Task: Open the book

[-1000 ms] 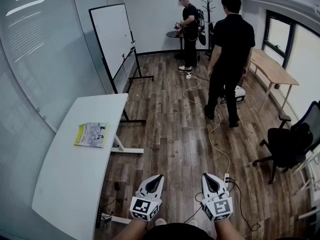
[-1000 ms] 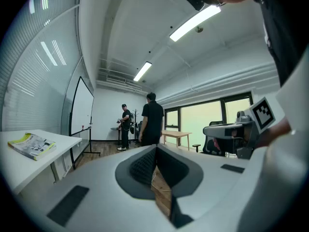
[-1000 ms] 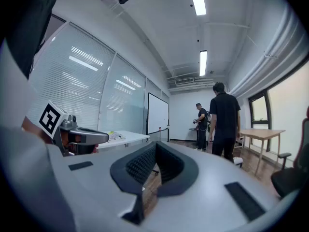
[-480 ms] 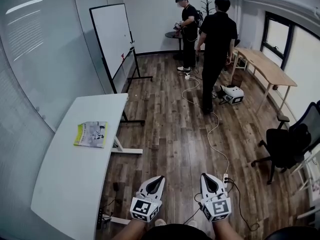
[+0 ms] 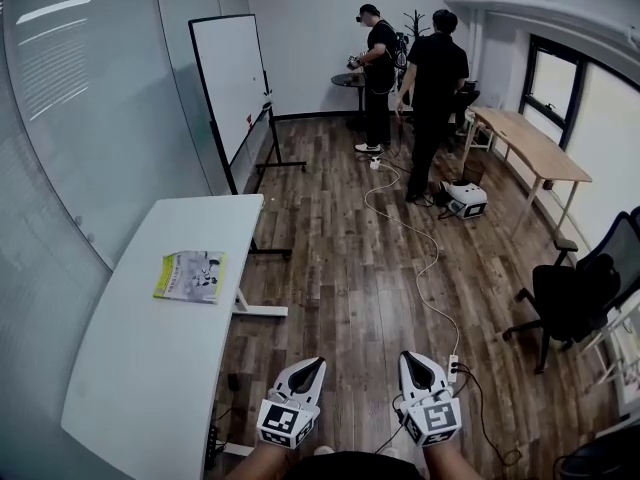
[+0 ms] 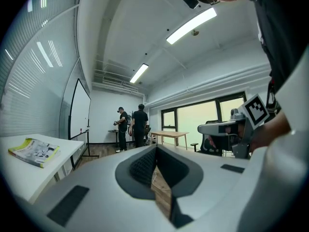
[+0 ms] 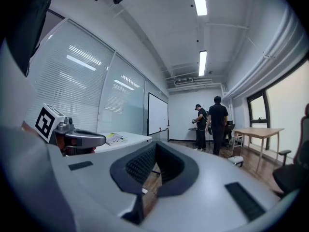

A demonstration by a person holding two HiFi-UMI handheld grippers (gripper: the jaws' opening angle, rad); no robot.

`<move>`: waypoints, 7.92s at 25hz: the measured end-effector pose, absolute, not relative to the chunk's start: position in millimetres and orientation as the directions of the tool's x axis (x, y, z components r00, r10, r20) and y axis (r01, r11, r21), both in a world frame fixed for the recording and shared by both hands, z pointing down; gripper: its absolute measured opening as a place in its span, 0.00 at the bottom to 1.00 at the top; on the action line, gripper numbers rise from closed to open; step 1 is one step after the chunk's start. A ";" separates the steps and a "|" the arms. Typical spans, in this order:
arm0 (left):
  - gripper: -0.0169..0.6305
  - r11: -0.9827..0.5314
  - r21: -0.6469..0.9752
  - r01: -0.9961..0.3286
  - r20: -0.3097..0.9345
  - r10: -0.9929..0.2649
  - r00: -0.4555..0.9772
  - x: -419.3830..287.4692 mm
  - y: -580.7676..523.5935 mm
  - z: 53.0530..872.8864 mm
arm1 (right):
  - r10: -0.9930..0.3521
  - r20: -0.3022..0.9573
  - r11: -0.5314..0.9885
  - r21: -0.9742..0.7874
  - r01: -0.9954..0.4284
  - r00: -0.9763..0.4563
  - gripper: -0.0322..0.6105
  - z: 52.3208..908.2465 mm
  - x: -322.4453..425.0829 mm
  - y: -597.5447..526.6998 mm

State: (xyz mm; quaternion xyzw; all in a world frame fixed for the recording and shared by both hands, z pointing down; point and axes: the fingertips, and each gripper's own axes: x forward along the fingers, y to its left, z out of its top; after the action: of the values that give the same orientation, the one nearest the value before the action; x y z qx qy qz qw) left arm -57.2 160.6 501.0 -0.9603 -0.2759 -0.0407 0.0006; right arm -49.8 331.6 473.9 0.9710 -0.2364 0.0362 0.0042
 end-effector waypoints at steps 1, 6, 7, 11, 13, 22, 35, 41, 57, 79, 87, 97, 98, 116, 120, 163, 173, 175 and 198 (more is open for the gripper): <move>0.05 -0.849 0.011 0.528 0.079 0.527 0.846 -56.0 153.9 500.8 | -0.463 0.067 -0.886 -0.006 -0.464 0.884 0.06 473.4 -49.5 325.9; 0.05 -0.832 -0.016 0.555 0.047 0.554 0.831 -56.7 155.8 490.8 | -0.442 0.055 -0.897 -0.023 -0.441 0.895 0.06 470.5 -44.5 314.9; 0.05 -0.828 -0.008 0.561 0.045 0.561 0.827 -55.0 157.7 489.6 | -0.437 0.060 -0.899 -0.025 -0.437 0.897 0.06 468.1 -42.7 312.5; 0.05 -0.825 0.011 0.565 0.072 0.565 0.822 -43.6 154.9 494.9 | -0.472 0.061 -0.882 -0.031 -0.471 0.879 0.06 480.8 -32.2 304.0; 0.05 -0.831 0.020 0.556 0.090 0.556 0.827 -36.7 151.3 505.0 | -0.482 0.061 -0.875 -0.087 -0.476 0.874 0.06 489.6 -22.1 306.7; 0.05 -0.872 0.047 0.488 0.097 0.490 0.866 31.5 158.9 503.1 | -0.529 0.023 -0.836 -0.187 -0.516 0.848 0.06 484.4 67.4 308.1; 0.05 -0.954 0.069 0.292 0.144 0.299 0.943 122.7 131.3 512.2 | -0.701 -0.017 -0.706 -0.120 -0.698 0.713 0.06 472.7 178.3 280.1; 0.05 -0.974 0.058 0.217 0.174 0.224 0.959 138.1 130.0 525.2 | -0.769 0.028 -0.636 -0.132 -0.761 0.638 0.06 488.2 206.5 266.6; 0.05 -0.998 0.047 -0.035 0.209 -0.025 0.978 129.1 12.3 540.2 | -0.922 0.137 -0.382 -0.180 -0.907 0.361 0.06 529.4 233.9 112.7; 0.05 -0.958 0.115 -0.263 0.131 -0.247 0.960 88.8 -177.4 538.6 | -0.961 0.266 -0.104 -0.086 -0.991 0.078 0.06 531.5 196.9 -109.9; 0.05 -0.916 0.126 -0.381 0.155 -0.362 0.919 57.8 -219.3 545.3 | -0.952 0.305 -0.019 -0.062 -0.998 0.000 0.06 552.1 196.5 -158.8; 0.05 -0.837 0.086 -0.541 0.226 -0.512 0.829 62.0 -249.0 559.7 | -0.917 0.376 0.123 -0.053 -0.991 -0.134 0.06 576.9 219.4 -212.3; 0.05 -0.831 0.084 -0.549 0.229 -0.521 0.823 65.0 -250.0 560.5 | -0.914 0.380 0.134 -0.048 -0.990 -0.142 0.06 577.7 225.4 -216.8; 0.05 -0.704 -0.064 -0.708 0.308 -0.689 0.657 90.6 -270.2 560.1 | -0.781 0.587 0.234 -0.038 -0.972 -0.211 0.06 632.8 294.1 -290.3; 0.05 -0.661 -0.027 -0.750 0.316 -0.718 0.621 87.5 -256.7 567.4 | -0.743 0.626 0.253 -0.064 -0.965 -0.236 0.06 640.1 298.4 -297.1; 0.05 -0.572 0.218 -0.791 0.229 -0.757 0.611 13.1 -225.1 565.6 | -0.727 0.651 0.168 -0.143 -0.975 -0.221 0.10 617.2 290.0 -306.7; 0.05 -0.549 0.220 -0.806 0.269 -0.760 0.591 -1.2 -215.8 577.2 | -0.780 0.607 0.262 0.099 -0.960 -0.150 0.09 576.7 258.2 -303.9; 0.05 -0.546 0.226 -0.806 0.281 -0.756 0.591 -4.1 -213.1 579.8 | -0.788 0.598 0.273 0.127 -0.953 -0.146 0.09 569.2 249.5 -302.1; 0.05 -0.495 0.223 -0.840 0.251 -0.803 0.540 -77.5 -207.7 588.1 | -0.845 0.524 0.419 0.525 -0.741 -0.106 0.09 521.6 111.3 -281.4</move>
State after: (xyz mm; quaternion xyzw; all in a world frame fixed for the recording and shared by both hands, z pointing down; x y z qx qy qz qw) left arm -77.5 -207.7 588.1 -0.8627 0.4761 -0.0570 -0.1608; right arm 111.3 -281.4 521.6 0.5353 -0.7409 -0.0650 0.4004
